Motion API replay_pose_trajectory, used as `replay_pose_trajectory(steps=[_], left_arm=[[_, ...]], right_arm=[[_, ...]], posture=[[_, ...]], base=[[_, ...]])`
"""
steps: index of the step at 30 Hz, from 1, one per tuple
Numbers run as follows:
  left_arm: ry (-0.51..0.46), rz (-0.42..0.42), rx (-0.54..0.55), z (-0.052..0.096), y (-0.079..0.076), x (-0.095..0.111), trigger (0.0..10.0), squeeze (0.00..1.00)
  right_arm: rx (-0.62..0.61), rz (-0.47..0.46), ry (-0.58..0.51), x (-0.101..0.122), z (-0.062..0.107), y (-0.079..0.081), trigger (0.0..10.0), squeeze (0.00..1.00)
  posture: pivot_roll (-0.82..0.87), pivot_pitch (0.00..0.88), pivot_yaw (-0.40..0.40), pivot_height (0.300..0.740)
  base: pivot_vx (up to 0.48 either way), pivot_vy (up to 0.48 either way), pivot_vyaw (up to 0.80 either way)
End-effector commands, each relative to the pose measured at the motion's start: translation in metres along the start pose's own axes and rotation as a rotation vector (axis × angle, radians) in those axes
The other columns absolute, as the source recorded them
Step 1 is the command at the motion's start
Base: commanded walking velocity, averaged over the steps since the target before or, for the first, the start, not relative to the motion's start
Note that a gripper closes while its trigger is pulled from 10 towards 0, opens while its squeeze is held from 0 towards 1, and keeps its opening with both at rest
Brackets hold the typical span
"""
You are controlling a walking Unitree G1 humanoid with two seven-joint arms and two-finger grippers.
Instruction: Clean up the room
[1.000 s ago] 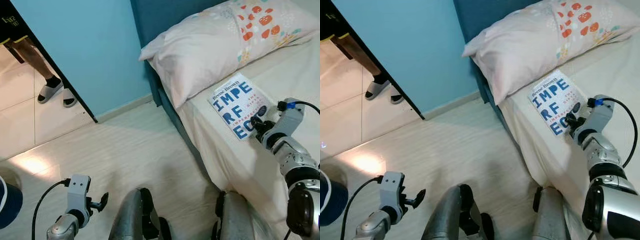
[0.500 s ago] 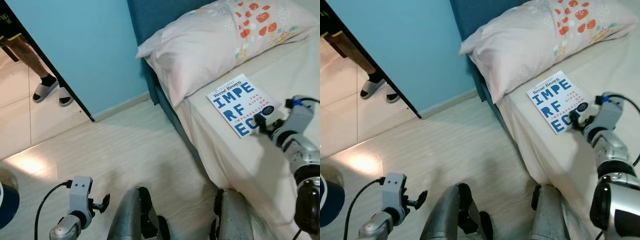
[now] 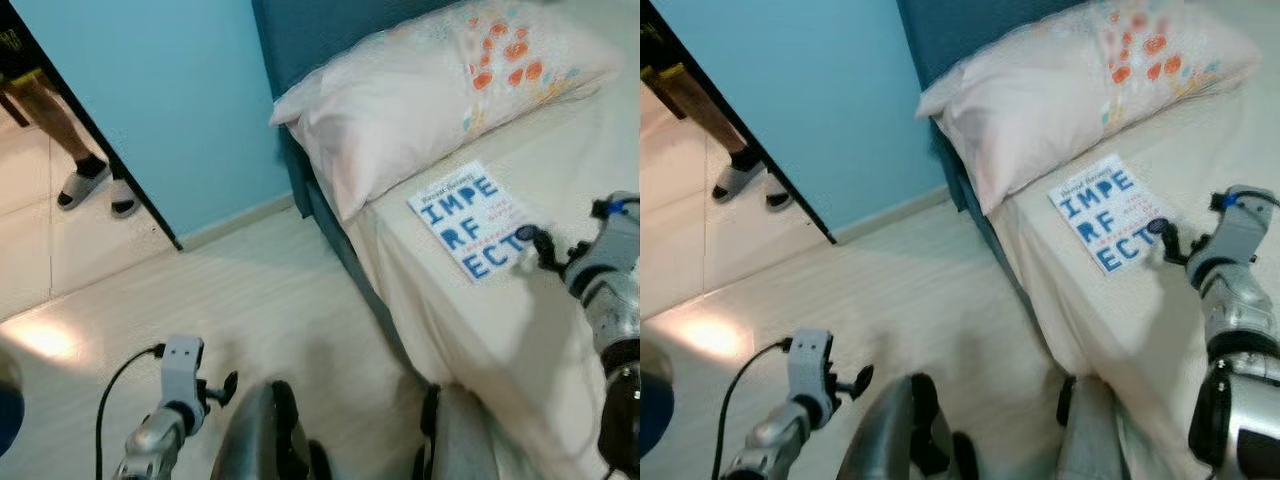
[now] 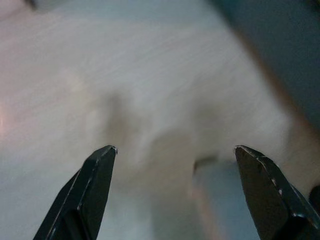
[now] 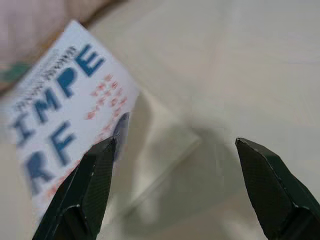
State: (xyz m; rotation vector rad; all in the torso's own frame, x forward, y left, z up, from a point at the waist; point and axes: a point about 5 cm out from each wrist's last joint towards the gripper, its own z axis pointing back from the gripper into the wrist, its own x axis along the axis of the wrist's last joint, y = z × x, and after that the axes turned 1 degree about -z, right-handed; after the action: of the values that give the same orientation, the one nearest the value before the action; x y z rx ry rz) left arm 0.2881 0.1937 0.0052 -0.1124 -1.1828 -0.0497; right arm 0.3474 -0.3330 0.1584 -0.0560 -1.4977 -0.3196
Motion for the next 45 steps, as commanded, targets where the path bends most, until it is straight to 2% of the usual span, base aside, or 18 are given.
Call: replay_pose_trajectory(steps=[1,2,4,5,6,8,11,13,15,17,19,27,29,31,37,40,42,45], left_arm=[[0.053,0.035,0.086,0.003,0.015,-0.005,10.0,0.0],[0.053,0.035,0.086,0.003,0.015,-0.005,10.0,0.0],[0.048,0.057,0.156,-0.001,0.029,0.008,10.0,0.0],[0.048,0.057,0.156,-0.001,0.029,0.008,10.0,0.0],[0.055,0.059,0.179,-0.002,0.032,0.011,10.0,0.0],[0.055,0.059,0.179,-0.002,0.032,0.011,10.0,0.0],[0.007,0.093,0.188,-0.006,0.03,0.02,10.0,0.0],[0.007,0.093,0.188,-0.006,0.03,0.02,10.0,0.0],[0.028,0.108,0.185,-0.006,0.024,0.013,10.0,0.0],[0.059,0.131,0.195,-0.005,0.02,0.005,10.0,0.0],[0.069,0.138,0.198,-0.005,0.02,0.003,10.0,0.0],[0.224,0.107,0.211,0.009,0.015,-0.034,10.0,0.0],[0.299,0.111,0.236,0.021,0.018,-0.054,10.0,0.0],[0.299,0.111,0.236,0.021,0.018,-0.054,10.0,0.0],[0.411,0.123,0.278,0.04,0.022,-0.082,10.0,0.0],[0.515,0.127,0.31,0.06,0.024,-0.107,10.0,0.0],[0.529,0.131,0.314,0.063,0.024,-0.11,10.0,0.0],[0.555,0.125,0.306,0.067,0.021,-0.117,10.0,0.0]], right_arm=[[0.064,-0.055,-0.012,-0.018,0.004,0.011,10.0,0.0],[0.064,-0.055,-0.012,-0.018,0.004,0.011,10.0,0.0],[0.166,-0.086,0.001,-0.043,0.01,0.043,10.0,0.0],[0.166,-0.086,0.001,-0.043,0.01,0.043,10.0,0.0],[0.193,-0.092,0.009,-0.05,0.012,0.053,10.0,0.0],[0.193,-0.092,0.009,-0.05,0.012,0.053,10.0,0.0],[0.281,-0.094,0.075,-0.076,0.017,0.09,10.0,0.0],[0.281,-0.094,0.075,-0.076,0.017,0.09,10.0,0.0],[0.321,-0.091,0.097,-0.082,0.018,0.104,10.0,0.0],[0.338,-0.084,0.1,-0.083,0.019,0.108,10.0,0.0],[0.339,-0.082,0.1,-0.083,0.019,0.109,10.0,0.0],[0.311,-0.077,0.12,-0.088,0.022,0.103,10.0,0.0],[0.287,-0.075,0.148,-0.096,0.026,0.098,10.0,0.0],[0.287,-0.075,0.148,-0.096,0.026,0.098,10.0,0.0],[0.238,-0.061,0.207,-0.114,0.033,0.085,10.0,0.0],[0.154,-0.02,0.346,-0.147,0.053,0.061,10.0,0.0],[0.136,-0.012,0.38,-0.155,0.059,0.056,10.0,0.0],[0.056,0.02,0.534,-0.189,0.087,0.037,10.0,0.0]], posture=[[-0.06,0.107,0.094,0.576],[-0.06,0.107,0.094,0.576],[-0.07,0.084,0.086,0.586],[-0.07,0.084,0.086,0.586],[-0.07,0.081,0.086,0.591],[-0.07,0.081,0.086,0.591],[-0.07,0.048,0.073,0.605],[-0.07,0.048,0.073,0.605],[-0.08,0.039,0.069,0.615],[-0.08,0.03,0.066,0.625],[-0.08,0.03,0.066,0.629],[-0.09,0.016,0.069,0.654],[-0.1,0.01,0.072,0.663],[-0.1,0.01,0.072,0.663],[-0.1,0.004,0.076,0.678],[-0.11,0.002,0.075,0.692],[-0.11,0.002,0.075,0.697],[-0.11,0.001,0.073,0.712]], base=[[0.0,0.0,0.0],[0.0,0.0,0.0],[-0.161,0.0,0.0],[-0.322,0.0,0.0],[-0.322,0.0,0.0],[-0.322,0.0,0.0],[-0.16,0.0,0.0],[0.0,0.0,0.0],[0.0,0.0,0.0],[0.0,0.0,0.0],[0.0,0.0,0.0],[0.0,0.0,0.0],[0.0,0.0,0.0],[0.0,0.0,0.0],[0.0,0.0,0.0],[0.0,0.0,0.0],[0.0,0.0,0.0],[0.0,0.0,0.0]])
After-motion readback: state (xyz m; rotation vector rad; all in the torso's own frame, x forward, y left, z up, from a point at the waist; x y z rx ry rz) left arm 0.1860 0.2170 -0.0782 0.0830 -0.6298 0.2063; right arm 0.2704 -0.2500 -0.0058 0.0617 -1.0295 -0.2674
